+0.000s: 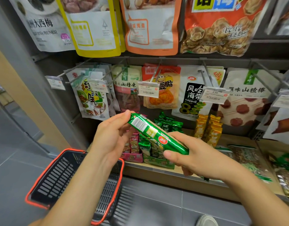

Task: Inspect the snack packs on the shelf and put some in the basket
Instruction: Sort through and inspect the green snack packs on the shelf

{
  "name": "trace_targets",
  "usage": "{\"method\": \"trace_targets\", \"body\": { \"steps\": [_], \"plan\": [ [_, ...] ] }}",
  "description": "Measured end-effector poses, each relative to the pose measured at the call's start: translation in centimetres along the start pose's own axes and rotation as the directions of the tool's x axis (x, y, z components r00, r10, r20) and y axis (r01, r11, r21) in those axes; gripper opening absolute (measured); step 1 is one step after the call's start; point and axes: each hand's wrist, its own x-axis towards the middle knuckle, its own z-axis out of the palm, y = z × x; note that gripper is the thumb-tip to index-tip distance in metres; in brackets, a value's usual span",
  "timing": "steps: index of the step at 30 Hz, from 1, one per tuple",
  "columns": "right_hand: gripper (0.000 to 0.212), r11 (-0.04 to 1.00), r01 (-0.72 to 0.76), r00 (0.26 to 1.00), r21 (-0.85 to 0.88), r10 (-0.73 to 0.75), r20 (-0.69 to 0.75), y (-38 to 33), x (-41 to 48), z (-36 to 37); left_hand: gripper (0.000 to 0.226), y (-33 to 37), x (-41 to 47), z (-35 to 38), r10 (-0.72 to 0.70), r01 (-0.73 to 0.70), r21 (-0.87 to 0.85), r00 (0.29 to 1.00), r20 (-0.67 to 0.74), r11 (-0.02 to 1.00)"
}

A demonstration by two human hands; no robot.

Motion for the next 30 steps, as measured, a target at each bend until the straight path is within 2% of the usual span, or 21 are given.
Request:
{"method": "trace_targets", "body": {
  "steps": [2, 5, 7, 10, 14, 16, 19, 21, 23, 26, 30],
  "plan": [
    [0.035, 0.999, 0.024, 0.999, 0.034, -0.023, -0.028, -0.1, 0.0, 0.4, 0.016, -0.3, -0.1, 0.2, 0.059, -0.059, 0.048, 0.998, 0.006, 0.997],
    [0.040, 0.999, 0.001, 0.998, 0.035, 0.002, -0.059, -0.3, -0.3, 1.0, 0.050, -0.8, -0.2, 0.7, 0.096, -0.099, 0.091, 0.995, 0.037, 0.991],
    [0.042, 0.999, -0.009, 0.996, -0.031, 0.006, -0.087, -0.3, -0.3, 1.3, 0.059, -1.1, -0.2, 1.1, 0.072, -0.074, 0.053, 0.997, 0.035, 0.996],
    [0.030, 0.998, 0.001, 0.990, -0.057, -0.009, -0.141, -0.4, -0.1, 1.8, 0.048, -2.0, -0.5, 1.6, 0.023, -0.021, -0.038, 0.998, 0.058, 0.999],
    [0.020, 0.999, -0.017, 0.987, -0.037, 0.011, -0.159, -0.4, 0.2, 2.5, 0.047, -3.4, -1.0, 2.0, -0.062, 0.064, -0.017, 0.992, 0.113, 0.998],
    [0.024, 0.998, -0.032, 0.989, -0.048, 0.025, -0.149, -0.3, 0.3, 2.7, 0.044, -3.9, -1.2, 2.1, -0.085, 0.085, 0.002, 0.988, 0.130, 0.996],
    [0.044, 0.996, -0.064, 0.991, -0.054, 0.057, -0.123, -0.2, 0.3, 2.6, 0.039, -4.3, -1.5, 1.8, -0.121, 0.118, 0.025, 0.978, 0.168, 0.993],
    [0.059, 0.996, -0.084, 0.993, -0.036, 0.080, -0.087, -0.3, 0.1, 2.5, 0.037, -4.5, -1.6, 1.5, -0.117, 0.104, 0.079, 0.976, 0.184, 0.991],
    [0.060, 0.998, -0.063, 0.995, 0.016, 0.064, -0.081, -0.6, 0.2, 2.7, 0.035, -4.4, -1.7, 1.5, -0.088, 0.058, 0.167, 0.980, 0.177, 0.984],
    [0.052, 0.996, 0.000, 0.984, 0.091, 0.016, -0.175, -1.0, 0.6, 3.2, 0.037, -4.3, -2.0, 1.7, -0.058, 0.008, 0.262, 0.982, 0.182, 0.965],
    [0.035, 0.957, -0.034, 0.992, 0.289, 0.068, -0.108, -1.1, 0.6, 3.0, 0.038, -4.0, -2.1, 1.8, -0.015, -0.033, 0.351, 0.991, 0.134, 0.936]
  ]
}}
